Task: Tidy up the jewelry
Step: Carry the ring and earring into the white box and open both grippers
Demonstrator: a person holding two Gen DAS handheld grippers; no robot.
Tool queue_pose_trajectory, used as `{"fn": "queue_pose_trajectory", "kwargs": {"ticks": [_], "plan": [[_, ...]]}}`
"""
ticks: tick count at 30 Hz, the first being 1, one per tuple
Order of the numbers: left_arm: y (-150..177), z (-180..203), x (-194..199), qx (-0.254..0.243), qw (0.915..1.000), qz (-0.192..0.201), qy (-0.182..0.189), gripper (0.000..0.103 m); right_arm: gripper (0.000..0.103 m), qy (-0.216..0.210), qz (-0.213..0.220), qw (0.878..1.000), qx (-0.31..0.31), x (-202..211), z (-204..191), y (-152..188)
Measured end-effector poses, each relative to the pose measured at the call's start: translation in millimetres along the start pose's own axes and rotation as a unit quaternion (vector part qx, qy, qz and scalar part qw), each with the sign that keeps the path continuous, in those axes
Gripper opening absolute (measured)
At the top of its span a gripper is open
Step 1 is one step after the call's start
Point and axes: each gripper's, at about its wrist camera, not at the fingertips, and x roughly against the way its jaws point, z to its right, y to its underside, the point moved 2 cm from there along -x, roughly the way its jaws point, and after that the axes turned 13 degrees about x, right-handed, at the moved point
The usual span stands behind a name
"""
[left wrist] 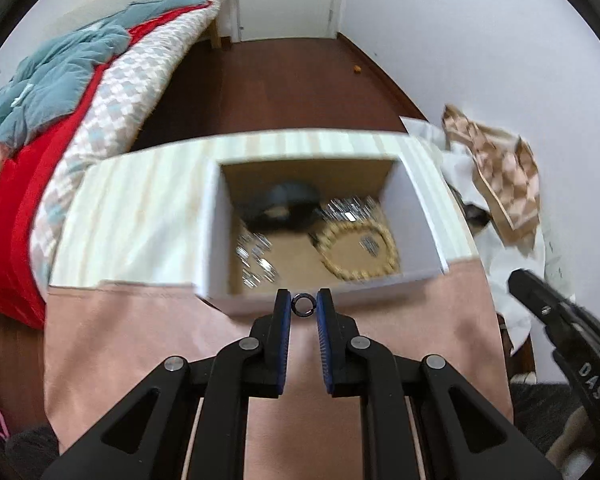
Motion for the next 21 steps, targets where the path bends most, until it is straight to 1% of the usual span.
{"fn": "queue_pose_trajectory", "kwargs": {"ticks": [2, 4, 5, 8, 10, 13, 16, 17, 18, 19, 20, 21], "plan": [[-15, -9, -2, 0.008, 1.0, 0.002, -0.002, 0.01, 0.009, -0.024, -0.004, 1.0, -0.002, -16, -8, -13], [-29, -15, -8, 0.014, 0.9999, -0.006, -0.002, 0.01, 0.009, -0.042, -0.012, 0.999, -0.002, -31, -16, -23], [-33, -15, -10, 0.014, 0.9999, -0.009, -0.002, 0.01, 0.009, -0.055, -0.023, 0.998, -0.002, -41, -20, -28], [-44, -21, -21, 0.028, 0.9992, -0.028, 0.011, 0.011, 0.009, -0.078, -0.049, 0.996, -0.001, -65, -28, -38], [-49, -22, -30, 0.032, 0.9981, -0.048, 0.021, 0.011, 0.009, -0.093, -0.068, 0.993, -0.002, -78, -30, -42], [-57, -25, -37, 0.046, 0.9962, -0.065, 0.034, 0.012, 0.009, -0.106, -0.092, 0.99, -0.014, -91, -29, -45], [-62, -28, -39, 0.06, 0.9944, -0.077, 0.04, 0.013, 0.01, -0.113, -0.103, 0.988, -0.022, -95, -26, -44], [-63, -28, -39, 0.064, 0.9939, -0.08, 0.042, 0.015, 0.01, -0.111, -0.106, 0.988, -0.023, -95, -25, -44], [-64, -29, -38, 0.068, 0.9935, -0.08, 0.045, 0.018, 0.012, -0.11, -0.106, 0.988, -0.025, -94, -23, -45], [-65, -31, -36, 0.069, 0.9938, -0.075, 0.044, 0.022, 0.019, -0.11, -0.106, 0.988, -0.026, -93, -22, -45], [-67, -34, -34, 0.068, 0.9943, -0.072, 0.04, 0.035, 0.023, -0.107, -0.105, 0.988, -0.027, -91, -21, -45], [-68, -36, -32, 0.067, 0.9948, -0.067, 0.037, 0.048, 0.029, -0.103, -0.103, 0.989, -0.027, -88, -19, -46]]}}
